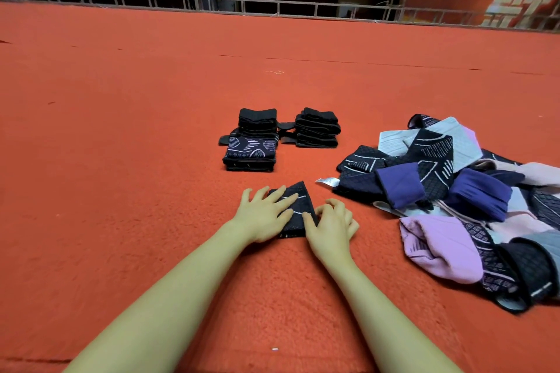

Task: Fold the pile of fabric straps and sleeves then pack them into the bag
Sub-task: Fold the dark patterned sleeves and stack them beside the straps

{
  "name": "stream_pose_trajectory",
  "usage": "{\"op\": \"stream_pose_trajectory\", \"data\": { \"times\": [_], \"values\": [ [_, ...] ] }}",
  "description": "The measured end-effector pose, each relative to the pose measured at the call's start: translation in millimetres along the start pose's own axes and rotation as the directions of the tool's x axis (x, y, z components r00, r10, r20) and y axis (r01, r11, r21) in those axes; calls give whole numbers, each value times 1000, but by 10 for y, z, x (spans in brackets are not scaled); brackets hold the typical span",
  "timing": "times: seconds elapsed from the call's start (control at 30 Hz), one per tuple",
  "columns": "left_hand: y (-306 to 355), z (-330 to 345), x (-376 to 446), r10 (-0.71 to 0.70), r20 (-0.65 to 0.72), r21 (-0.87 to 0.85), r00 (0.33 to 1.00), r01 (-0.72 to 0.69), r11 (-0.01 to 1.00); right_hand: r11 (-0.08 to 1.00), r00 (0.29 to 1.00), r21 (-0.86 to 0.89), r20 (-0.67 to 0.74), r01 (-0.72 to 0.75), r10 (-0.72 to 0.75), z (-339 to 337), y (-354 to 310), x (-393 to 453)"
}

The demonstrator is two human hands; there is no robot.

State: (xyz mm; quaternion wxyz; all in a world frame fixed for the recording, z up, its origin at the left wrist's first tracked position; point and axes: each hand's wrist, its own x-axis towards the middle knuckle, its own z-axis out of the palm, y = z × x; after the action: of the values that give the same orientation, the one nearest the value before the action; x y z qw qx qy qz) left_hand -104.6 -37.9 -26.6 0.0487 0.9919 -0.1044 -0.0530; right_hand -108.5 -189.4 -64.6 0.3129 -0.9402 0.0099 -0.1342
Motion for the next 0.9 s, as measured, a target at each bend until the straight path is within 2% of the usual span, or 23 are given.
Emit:
{"op": "stream_pose_trajectory", "data": {
  "times": [0.07,0.17,0.27,0.37,0.43,0.47,0.53,0.6,0.73,0.9],
  "values": [
    [5,21,-8,-13,-144,-115,990,-4,993,996,999,77,-29,44,-42,-4,2,10],
    [-2,-11,-13,-53,-374,-257,926,-49,965,963,977,188,-128,195,-173,-1,-22,33],
    [-117,-116,-2,50,-444,-97,895,-103,990,903,899,154,-256,402,-356,-49,-112,119],
    [-297,-210,12,177,-460,75,870,-161,984,839,809,42,-297,542,-508,-101,-198,277],
    [-377,-224,19,185,-520,79,834,-169,983,802,765,-25,-282,597,-579,-126,-216,355],
    [-397,-205,11,173,-518,53,838,-170,984,781,745,-58,-264,622,-613,-138,-208,373],
    [-418,-111,-27,168,-428,-12,888,-191,981,747,720,-94,-214,658,-660,-160,-155,368],
    [-421,12,-74,196,-382,-13,903,-217,976,740,723,-85,-161,668,-671,-182,-90,330],
    [-335,136,-184,248,-429,94,869,-230,969,751,749,-17,-57,660,-660,-203,29,252],
    [-294,244,-230,252,-467,149,848,-206,967,704,716,-135,103,698,-690,-217,195,168]
  ]
}}
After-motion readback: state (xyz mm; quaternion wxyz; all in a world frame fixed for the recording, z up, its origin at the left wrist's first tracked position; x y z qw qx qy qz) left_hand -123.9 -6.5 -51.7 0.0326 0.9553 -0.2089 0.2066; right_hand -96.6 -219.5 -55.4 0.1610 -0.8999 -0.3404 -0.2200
